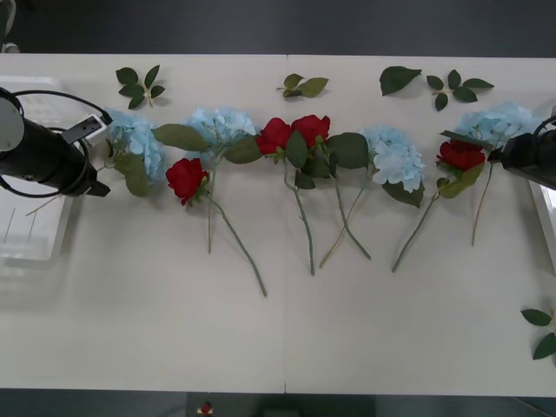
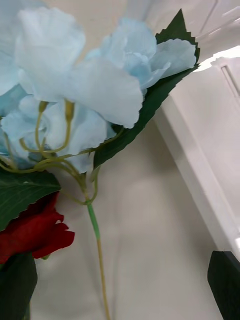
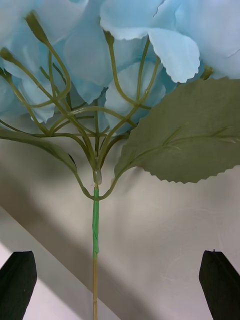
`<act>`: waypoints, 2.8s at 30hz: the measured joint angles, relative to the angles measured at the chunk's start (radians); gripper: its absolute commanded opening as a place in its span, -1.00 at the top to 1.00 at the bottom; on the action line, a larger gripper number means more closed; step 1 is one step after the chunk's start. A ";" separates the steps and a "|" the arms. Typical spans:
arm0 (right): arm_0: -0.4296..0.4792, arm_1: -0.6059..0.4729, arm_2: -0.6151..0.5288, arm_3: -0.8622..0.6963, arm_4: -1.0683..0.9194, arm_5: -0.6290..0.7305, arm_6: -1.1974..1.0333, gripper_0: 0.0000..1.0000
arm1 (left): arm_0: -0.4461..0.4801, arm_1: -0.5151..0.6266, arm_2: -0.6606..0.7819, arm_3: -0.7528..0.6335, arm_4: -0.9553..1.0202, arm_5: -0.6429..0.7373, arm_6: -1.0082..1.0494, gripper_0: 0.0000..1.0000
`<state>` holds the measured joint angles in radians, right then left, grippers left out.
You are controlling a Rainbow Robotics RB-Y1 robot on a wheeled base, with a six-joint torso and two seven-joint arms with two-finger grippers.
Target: Put the red flowers into the right box and the blue flowers into the left box
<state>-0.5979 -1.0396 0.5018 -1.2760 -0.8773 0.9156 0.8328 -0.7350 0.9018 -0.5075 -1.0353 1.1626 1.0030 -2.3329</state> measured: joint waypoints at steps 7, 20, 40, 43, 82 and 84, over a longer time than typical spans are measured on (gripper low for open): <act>-0.008 0.048 -0.028 0.095 0.000 -0.037 0.160 -1.00 | -0.022 -0.033 -0.001 0.037 -0.030 -0.026 0.000 -0.90; -0.067 0.161 -0.033 0.225 0.049 -0.058 0.211 -1.00 | -0.022 -0.087 -0.001 0.098 -0.080 -0.058 0.000 -0.84; -0.111 0.239 -0.033 0.364 0.134 -0.089 0.212 -1.00 | -0.022 -0.104 -0.001 0.116 -0.049 -0.058 0.000 1.00; -0.111 0.240 -0.033 0.377 0.136 -0.103 0.212 -1.00 | -0.022 -0.104 -0.001 0.115 -0.017 -0.058 0.000 1.00; -0.118 0.274 -0.033 0.377 0.054 -0.138 0.214 1.00 | -0.011 0.287 0.251 0.352 0.364 0.032 -0.287 1.00; -0.117 0.257 -0.033 0.343 0.010 -0.138 0.215 1.00 | 0.017 0.274 0.251 0.332 0.368 -0.008 -0.287 1.00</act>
<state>-0.7152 -0.7827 0.4690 -0.9329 -0.8675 0.7779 1.0482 -0.7184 1.1758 -0.2565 -0.7032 1.5305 0.9946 -2.6197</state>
